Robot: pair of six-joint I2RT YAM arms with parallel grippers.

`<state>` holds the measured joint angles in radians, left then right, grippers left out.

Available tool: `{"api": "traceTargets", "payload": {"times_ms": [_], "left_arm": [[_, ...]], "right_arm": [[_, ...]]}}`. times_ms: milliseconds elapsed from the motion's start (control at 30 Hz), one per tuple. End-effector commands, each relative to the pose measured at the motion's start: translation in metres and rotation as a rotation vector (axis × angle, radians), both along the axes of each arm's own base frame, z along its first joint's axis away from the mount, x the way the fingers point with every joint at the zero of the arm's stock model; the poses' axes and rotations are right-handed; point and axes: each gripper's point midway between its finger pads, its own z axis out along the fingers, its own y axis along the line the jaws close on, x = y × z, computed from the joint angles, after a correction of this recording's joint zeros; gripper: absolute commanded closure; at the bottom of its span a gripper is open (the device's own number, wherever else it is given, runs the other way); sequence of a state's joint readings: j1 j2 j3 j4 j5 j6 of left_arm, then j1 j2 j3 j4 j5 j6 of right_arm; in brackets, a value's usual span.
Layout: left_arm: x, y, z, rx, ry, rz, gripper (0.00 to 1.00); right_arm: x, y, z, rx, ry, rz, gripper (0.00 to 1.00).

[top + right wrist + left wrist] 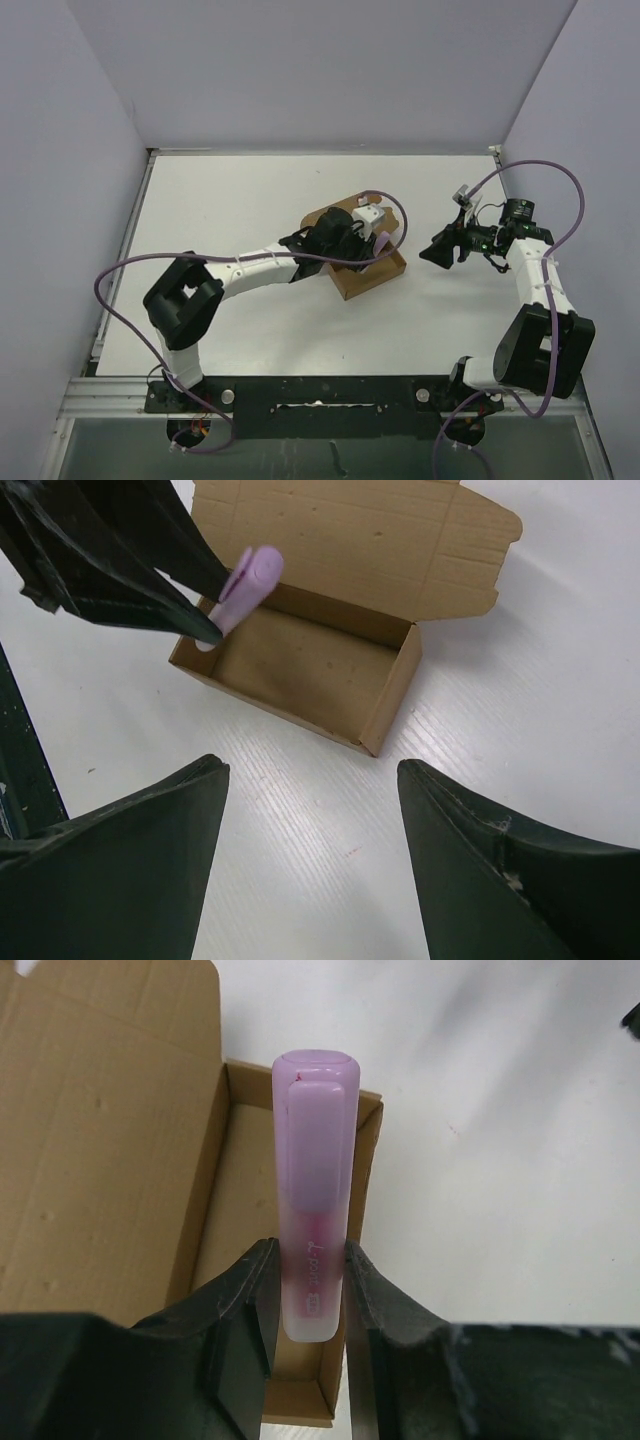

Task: Fold the paper box

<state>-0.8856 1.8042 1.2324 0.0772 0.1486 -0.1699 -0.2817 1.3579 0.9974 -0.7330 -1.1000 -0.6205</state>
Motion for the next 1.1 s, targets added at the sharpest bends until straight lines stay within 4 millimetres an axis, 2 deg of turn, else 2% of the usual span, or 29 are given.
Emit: {"api": "traceTargets", "payload": {"times_ms": [0, 200, 267, 400, 567, 700, 800, 967, 1067], "left_arm": [[0.002, -0.005, -0.017, 0.105, -0.005, 0.016, 0.98], [0.009, 0.0, -0.048, 0.215, 0.05, 0.064, 0.91], [0.009, 0.001, -0.057, 0.24, 0.07, 0.072, 0.85], [0.011, 0.001, -0.059, 0.255, 0.099, 0.104, 0.69], [0.01, -0.004, -0.044, 0.212, 0.102, 0.108, 0.57], [0.006, -0.007, -0.026, 0.169, 0.09, 0.093, 0.55], [0.001, -0.005, -0.002, 0.102, 0.054, 0.086, 0.55], [-0.007, 0.008, 0.033, 0.002, -0.04, 0.074, 0.54], [-0.017, 0.024, 0.036, -0.015, -0.088, 0.06, 0.51]], "right_arm": [[0.004, 0.001, 0.012, 0.011, -0.056, 0.013, 0.3], [0.004, 0.001, 0.013, 0.01, -0.056, 0.013, 0.3], [0.004, 0.001, 0.013, 0.01, -0.054, 0.012, 0.3], [0.005, 0.001, 0.012, 0.008, -0.054, 0.01, 0.3], [0.004, 0.002, 0.012, 0.013, -0.054, 0.012, 0.3], [0.004, 0.002, 0.013, 0.017, -0.055, 0.015, 0.3], [0.003, 0.003, 0.014, 0.021, -0.056, 0.017, 0.3], [0.002, 0.006, 0.016, 0.028, -0.065, 0.027, 0.3], [0.002, 0.007, 0.017, 0.03, -0.071, 0.031, 0.3]]}}
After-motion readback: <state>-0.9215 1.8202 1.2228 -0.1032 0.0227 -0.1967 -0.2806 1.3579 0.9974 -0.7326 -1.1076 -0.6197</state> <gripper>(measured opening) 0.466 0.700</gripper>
